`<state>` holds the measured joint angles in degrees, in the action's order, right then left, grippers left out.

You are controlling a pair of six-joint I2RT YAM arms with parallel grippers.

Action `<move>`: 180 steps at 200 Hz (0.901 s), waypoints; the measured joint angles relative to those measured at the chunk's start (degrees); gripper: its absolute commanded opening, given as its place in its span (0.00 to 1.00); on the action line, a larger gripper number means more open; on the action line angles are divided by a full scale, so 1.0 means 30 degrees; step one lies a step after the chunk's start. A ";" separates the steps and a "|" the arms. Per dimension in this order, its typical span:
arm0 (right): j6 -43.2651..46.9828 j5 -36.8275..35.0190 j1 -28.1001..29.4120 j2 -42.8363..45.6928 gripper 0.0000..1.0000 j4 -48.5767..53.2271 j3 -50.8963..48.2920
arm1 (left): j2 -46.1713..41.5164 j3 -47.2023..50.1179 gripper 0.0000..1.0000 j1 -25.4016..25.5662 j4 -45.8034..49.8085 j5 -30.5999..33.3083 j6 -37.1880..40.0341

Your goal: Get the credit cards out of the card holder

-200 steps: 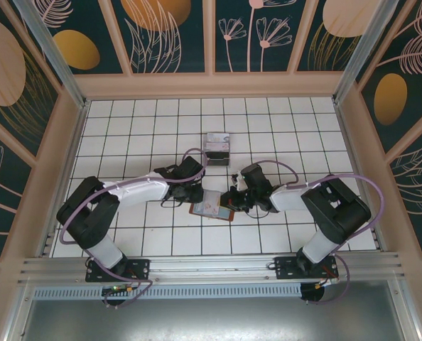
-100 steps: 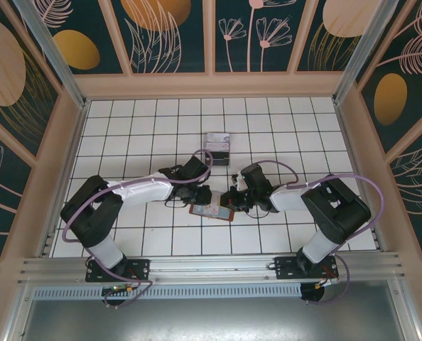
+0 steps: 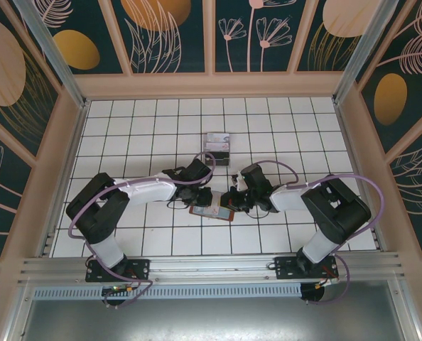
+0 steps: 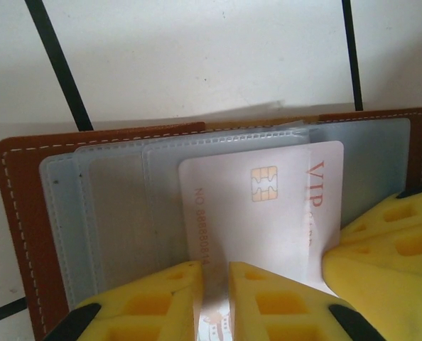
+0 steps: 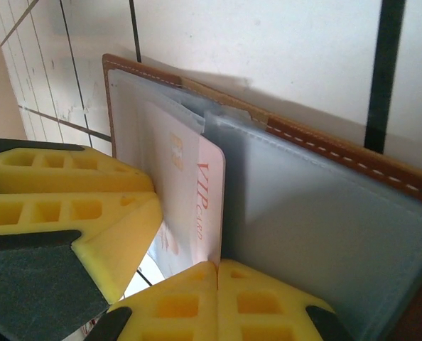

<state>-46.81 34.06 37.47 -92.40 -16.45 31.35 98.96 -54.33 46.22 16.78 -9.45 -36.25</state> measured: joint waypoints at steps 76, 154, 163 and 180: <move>0.0481 -0.0597 -0.0138 0.1078 0.00 0.1515 0.0000 | -0.0007 0.0000 0.20 0.0029 0.0058 0.0889 -0.0168; 0.1530 -0.1384 -0.0452 0.2973 0.00 0.4860 0.0182 | -0.0648 0.0772 0.20 0.0029 -0.0539 0.1384 -0.1042; 0.1683 -0.1501 -0.0488 0.3191 0.00 0.5399 0.0342 | -0.0801 0.0962 0.20 0.0029 -0.0561 0.1399 -0.1209; 0.2011 -0.1647 -0.0525 0.3512 0.00 0.6266 0.0699 | -0.1035 0.1209 0.21 0.0029 -0.0692 0.1443 -0.1530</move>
<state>-40.77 29.12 35.90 -81.87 2.35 33.45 95.85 -50.70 46.30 14.70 -5.13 -40.84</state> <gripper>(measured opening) 0.054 0.202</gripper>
